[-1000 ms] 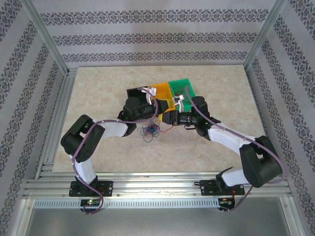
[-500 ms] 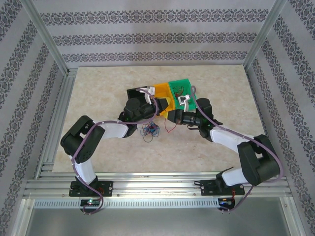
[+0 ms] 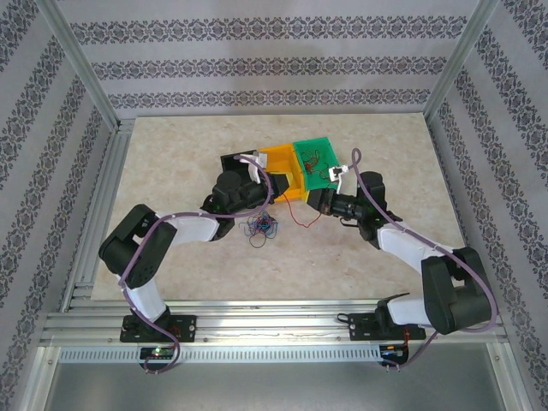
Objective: Untangle the cables
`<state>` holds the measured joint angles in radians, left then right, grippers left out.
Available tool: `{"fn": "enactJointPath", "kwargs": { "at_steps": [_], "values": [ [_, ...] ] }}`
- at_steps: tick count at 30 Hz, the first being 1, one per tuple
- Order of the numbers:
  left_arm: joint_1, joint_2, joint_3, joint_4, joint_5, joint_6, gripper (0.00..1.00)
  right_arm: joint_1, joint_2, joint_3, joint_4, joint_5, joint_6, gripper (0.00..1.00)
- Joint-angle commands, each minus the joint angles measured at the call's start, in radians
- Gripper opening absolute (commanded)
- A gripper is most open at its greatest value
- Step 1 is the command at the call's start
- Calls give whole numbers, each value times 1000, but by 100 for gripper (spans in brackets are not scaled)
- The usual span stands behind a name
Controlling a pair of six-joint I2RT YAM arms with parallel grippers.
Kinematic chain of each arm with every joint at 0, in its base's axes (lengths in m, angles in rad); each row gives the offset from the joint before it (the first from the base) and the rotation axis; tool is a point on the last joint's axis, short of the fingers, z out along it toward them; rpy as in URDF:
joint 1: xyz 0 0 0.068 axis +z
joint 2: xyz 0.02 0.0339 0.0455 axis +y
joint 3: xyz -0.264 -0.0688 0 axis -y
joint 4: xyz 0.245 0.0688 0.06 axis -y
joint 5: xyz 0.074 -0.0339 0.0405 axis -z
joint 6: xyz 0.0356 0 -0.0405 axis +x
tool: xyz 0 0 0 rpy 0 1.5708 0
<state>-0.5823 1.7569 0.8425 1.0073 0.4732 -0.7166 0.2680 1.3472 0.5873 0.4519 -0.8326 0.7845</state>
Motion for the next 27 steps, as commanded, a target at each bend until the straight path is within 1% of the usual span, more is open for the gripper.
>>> {"fn": "enactJointPath", "kwargs": {
  "at_steps": [1, 3, 5, 6, 8, 9, 10, 12, 16, 20, 22, 24, 25, 27],
  "values": [
    [-2, 19, 22, 72, 38, -26, 0, 43, 24, 46, -37, -56, -40, 0],
    [-1, 22, 29, 94, 44, -32, 0, 73, 34, 55, -35, -89, -45, 0],
    [2, 23, 43, 80, 53, -23, 0, 97, 35, 55, -26, -120, -44, 0],
    [2, 22, 51, 69, 66, -15, 0, 107, 33, 57, -32, -127, -47, 4],
    [2, 27, 64, 66, 88, -19, 0, 119, 26, 56, -44, -116, -48, 28],
    [2, 34, 68, 81, 98, -29, 0, 123, 23, 53, -51, -101, -51, 37],
    [1, 39, 70, 92, 105, -41, 0, 124, 21, 51, -63, -83, -58, 42],
    [0, 49, 76, 118, 120, -66, 0, 127, 22, 48, -61, -63, -67, 45],
    [-8, 55, 88, 105, 129, -61, 0, 143, 41, 62, -29, -76, -53, 44],
    [-14, 68, 97, 103, 129, -63, 0, 177, 62, 101, -36, -78, -73, 40],
    [-17, 79, 103, 113, 124, -69, 0, 195, 84, 123, -27, -88, -74, 35],
    [-17, 94, 112, 133, 111, -85, 0, 210, 103, 146, -19, -104, -77, 27],
    [-17, 101, 116, 143, 106, -91, 0, 214, 106, 151, -19, -107, -79, 22],
    [-17, 123, 135, 162, 101, -113, 0, 216, 102, 154, -12, -110, -80, 10]
  ]
}}
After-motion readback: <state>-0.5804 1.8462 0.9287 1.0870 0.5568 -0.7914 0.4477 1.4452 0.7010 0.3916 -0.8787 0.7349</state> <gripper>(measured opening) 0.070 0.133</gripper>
